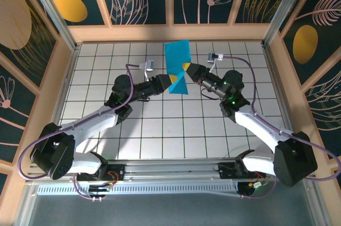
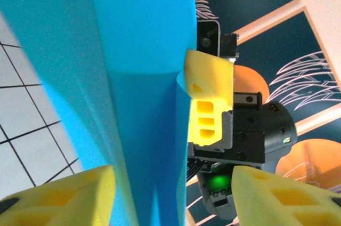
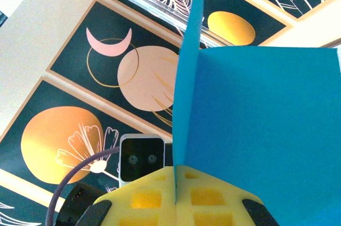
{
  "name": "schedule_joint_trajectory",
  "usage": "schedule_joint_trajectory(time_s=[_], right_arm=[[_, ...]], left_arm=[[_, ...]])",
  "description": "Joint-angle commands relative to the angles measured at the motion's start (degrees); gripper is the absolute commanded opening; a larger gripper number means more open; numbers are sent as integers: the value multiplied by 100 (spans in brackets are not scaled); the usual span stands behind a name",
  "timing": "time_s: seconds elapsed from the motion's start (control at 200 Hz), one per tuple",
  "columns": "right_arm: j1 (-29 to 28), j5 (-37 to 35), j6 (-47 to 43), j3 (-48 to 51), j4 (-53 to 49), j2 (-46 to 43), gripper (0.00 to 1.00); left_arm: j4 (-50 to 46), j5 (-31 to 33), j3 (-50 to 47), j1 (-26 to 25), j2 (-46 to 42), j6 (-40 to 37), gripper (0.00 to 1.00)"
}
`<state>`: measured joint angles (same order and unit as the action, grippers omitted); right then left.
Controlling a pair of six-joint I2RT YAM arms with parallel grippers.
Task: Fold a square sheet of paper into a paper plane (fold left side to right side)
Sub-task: Turn over the paper at the center of the table.
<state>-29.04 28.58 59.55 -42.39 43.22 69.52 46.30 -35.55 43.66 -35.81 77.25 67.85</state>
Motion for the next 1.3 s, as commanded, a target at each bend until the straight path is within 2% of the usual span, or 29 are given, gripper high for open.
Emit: schedule_joint_trajectory(time_s=[0.0,0.315,0.546,0.781,0.876,1.156,1.296], right_arm=[[-58,35,88,-147,343,18,0],[-58,-36,30,-116,208,5,1],[-58,-187,-97,-59,-34,-119,15],[-41,-718,-814,-65,-1198,-556,33],[-23,-1104,-1270,-144,-1969,-791,38],[136,-2360,-2319,-272,-4003,-1347,47],[292,-2921,-2624,-149,-4597,-1603,55]], left_arm=[[98,-60,204,-8,11,-59,51],[-319,150,167,-12,-51,-218,26],[-487,184,147,-13,-100,-295,12],[-1205,298,215,-9,-293,-732,0],[-1870,380,312,-10,-383,-1114,0],[-4777,881,1058,-13,-532,-2832,0],[-6259,1552,1707,-10,-369,-3576,0]])
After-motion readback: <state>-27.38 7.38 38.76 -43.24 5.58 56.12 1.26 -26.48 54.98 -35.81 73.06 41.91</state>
